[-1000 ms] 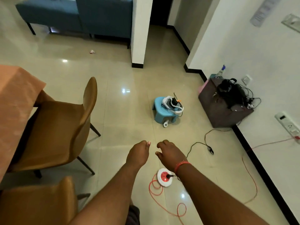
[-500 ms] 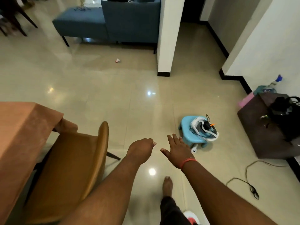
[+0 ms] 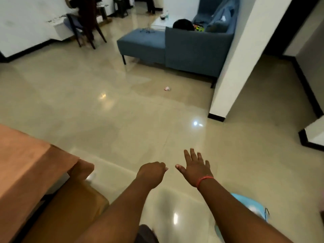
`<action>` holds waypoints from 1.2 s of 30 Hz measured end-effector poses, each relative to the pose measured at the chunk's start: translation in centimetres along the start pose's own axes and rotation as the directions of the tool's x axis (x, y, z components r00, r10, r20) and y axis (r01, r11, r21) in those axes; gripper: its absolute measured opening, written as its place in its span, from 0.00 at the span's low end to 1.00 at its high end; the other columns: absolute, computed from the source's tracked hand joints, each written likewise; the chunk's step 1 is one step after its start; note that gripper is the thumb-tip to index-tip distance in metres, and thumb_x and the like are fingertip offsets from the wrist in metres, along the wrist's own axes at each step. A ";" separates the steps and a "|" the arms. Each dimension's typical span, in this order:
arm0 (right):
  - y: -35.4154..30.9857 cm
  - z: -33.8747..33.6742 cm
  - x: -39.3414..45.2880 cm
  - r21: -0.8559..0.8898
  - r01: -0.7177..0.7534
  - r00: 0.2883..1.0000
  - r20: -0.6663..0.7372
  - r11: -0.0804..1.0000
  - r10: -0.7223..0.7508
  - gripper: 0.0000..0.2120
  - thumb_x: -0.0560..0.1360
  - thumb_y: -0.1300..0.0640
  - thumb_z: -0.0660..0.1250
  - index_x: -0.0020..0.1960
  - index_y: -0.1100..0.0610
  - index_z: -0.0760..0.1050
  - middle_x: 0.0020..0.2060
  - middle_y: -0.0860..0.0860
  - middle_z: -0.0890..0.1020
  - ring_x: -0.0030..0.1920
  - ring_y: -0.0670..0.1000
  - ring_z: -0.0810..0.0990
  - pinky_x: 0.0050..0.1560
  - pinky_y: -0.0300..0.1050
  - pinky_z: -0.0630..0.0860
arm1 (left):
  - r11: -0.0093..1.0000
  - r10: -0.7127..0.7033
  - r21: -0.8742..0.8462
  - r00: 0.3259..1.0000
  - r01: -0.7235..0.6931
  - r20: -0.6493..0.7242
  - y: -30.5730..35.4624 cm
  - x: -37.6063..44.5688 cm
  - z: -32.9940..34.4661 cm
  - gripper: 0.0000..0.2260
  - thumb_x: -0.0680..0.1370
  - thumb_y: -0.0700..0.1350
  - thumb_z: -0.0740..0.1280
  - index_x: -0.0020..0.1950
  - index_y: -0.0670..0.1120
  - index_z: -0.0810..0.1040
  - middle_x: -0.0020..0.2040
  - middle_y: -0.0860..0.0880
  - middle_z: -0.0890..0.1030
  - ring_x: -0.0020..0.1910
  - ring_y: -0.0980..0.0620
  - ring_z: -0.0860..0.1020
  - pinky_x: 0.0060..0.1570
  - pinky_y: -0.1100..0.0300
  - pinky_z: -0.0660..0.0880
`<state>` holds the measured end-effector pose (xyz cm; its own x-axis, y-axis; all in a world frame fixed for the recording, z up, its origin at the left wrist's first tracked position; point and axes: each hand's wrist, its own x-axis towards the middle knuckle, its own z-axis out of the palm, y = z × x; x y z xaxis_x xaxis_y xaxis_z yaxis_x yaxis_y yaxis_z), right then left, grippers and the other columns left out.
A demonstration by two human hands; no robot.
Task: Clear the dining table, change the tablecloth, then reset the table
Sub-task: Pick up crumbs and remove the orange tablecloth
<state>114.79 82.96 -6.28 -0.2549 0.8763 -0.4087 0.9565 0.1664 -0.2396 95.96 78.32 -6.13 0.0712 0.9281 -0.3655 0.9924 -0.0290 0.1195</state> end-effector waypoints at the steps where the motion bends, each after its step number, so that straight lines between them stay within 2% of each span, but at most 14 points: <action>1: -0.4 -1.1 2.3 -0.013 0.022 1.000 0.009 1.000 -0.022 0.37 0.78 0.30 0.47 0.80 0.46 0.40 0.80 0.48 0.39 0.80 0.56 0.40 0.77 0.63 0.46 | 1.000 -0.028 -0.014 1.000 0.027 -0.008 -1.0 1.9 -0.9 0.18 0.86 0.54 0.49 0.62 0.46 0.73 0.57 0.46 0.79 0.54 0.42 0.80 0.49 0.52 0.73; 6: -4.7 -5.3 16.4 -0.093 0.119 0.993 0.035 0.988 -0.116 0.38 0.78 0.30 0.47 0.80 0.46 0.39 0.80 0.48 0.39 0.80 0.56 0.40 0.77 0.64 0.45 | 0.992 -0.114 -0.055 0.991 0.110 -0.065 -8.2 13.3 -5.2 0.18 0.86 0.53 0.49 0.63 0.46 0.73 0.58 0.46 0.79 0.55 0.42 0.79 0.50 0.53 0.74; 11: -11.4 -9.5 29.3 -0.152 0.181 0.982 0.079 0.972 -0.170 0.38 0.78 0.30 0.46 0.80 0.46 0.39 0.80 0.48 0.38 0.80 0.56 0.41 0.77 0.63 0.46 | 0.983 -0.167 -0.090 0.984 0.161 -0.058 -17.5 23.2 -9.4 0.18 0.86 0.54 0.50 0.62 0.46 0.74 0.56 0.45 0.79 0.53 0.43 0.80 0.45 0.54 0.71; 16: -18.6 -14.3 39.9 -0.100 0.221 0.974 0.072 0.970 -0.214 0.38 0.78 0.30 0.46 0.81 0.46 0.41 0.80 0.48 0.39 0.80 0.56 0.42 0.77 0.63 0.47 | 0.972 -0.224 -0.105 0.968 0.212 -0.113 -26.1 30.3 -15.3 0.18 0.86 0.54 0.50 0.61 0.46 0.74 0.55 0.46 0.79 0.53 0.43 0.79 0.48 0.53 0.73; 20: -23.6 -15.8 48.1 -0.133 0.262 0.962 0.116 0.956 -0.247 0.38 0.78 0.29 0.45 0.80 0.46 0.40 0.80 0.49 0.38 0.80 0.57 0.40 0.76 0.65 0.45 | 0.956 -0.283 -0.140 0.932 0.257 -0.225 -33.1 35.6 -17.7 0.17 0.85 0.53 0.51 0.56 0.45 0.76 0.50 0.46 0.80 0.49 0.42 0.81 0.46 0.53 0.75; 22: -26.5 -16.8 52.9 -0.152 0.306 0.949 0.131 0.940 -0.287 0.38 0.77 0.29 0.44 0.80 0.47 0.39 0.80 0.49 0.38 0.80 0.57 0.39 0.76 0.65 0.44 | 0.943 -0.326 -0.147 0.921 0.300 -0.214 -36.6 38.5 -19.3 0.17 0.85 0.53 0.51 0.56 0.46 0.75 0.50 0.47 0.80 0.49 0.42 0.81 0.46 0.53 0.75; 27: -35.7 -18.4 65.0 -0.200 0.476 0.875 0.200 0.856 -0.440 0.39 0.77 0.28 0.43 0.80 0.47 0.38 0.80 0.49 0.38 0.80 0.57 0.39 0.76 0.66 0.44 | 0.864 -0.493 -0.154 0.867 0.479 -0.066 -45.5 44.1 -22.7 0.17 0.86 0.55 0.50 0.59 0.48 0.74 0.55 0.48 0.79 0.53 0.45 0.80 0.48 0.54 0.72; 31: -43.9 -20.7 72.2 -0.247 0.627 0.778 0.249 0.738 -0.577 0.41 0.75 0.26 0.42 0.80 0.47 0.37 0.80 0.49 0.37 0.80 0.57 0.38 0.76 0.66 0.44 | 0.746 -0.648 -0.235 0.761 0.623 -0.036 -52.6 46.4 -25.5 0.17 0.85 0.55 0.50 0.59 0.48 0.74 0.55 0.48 0.80 0.52 0.45 0.80 0.44 0.55 0.69; 36: -55.5 -21.6 78.4 -0.263 0.751 0.661 0.281 0.606 -0.696 0.46 0.69 0.24 0.37 0.80 0.46 0.38 0.79 0.49 0.37 0.80 0.56 0.39 0.76 0.65 0.44 | 0.621 -0.759 -0.282 0.651 0.731 0.016 -61.6 46.7 -26.9 0.17 0.86 0.54 0.49 0.60 0.47 0.74 0.55 0.48 0.80 0.53 0.44 0.80 0.43 0.55 0.68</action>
<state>44.82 152.14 -6.01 -0.8741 0.3360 -0.3507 0.4257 0.8777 -0.2200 35.43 133.45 -5.72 -0.7053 0.6203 -0.3433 0.6403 0.7652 0.0671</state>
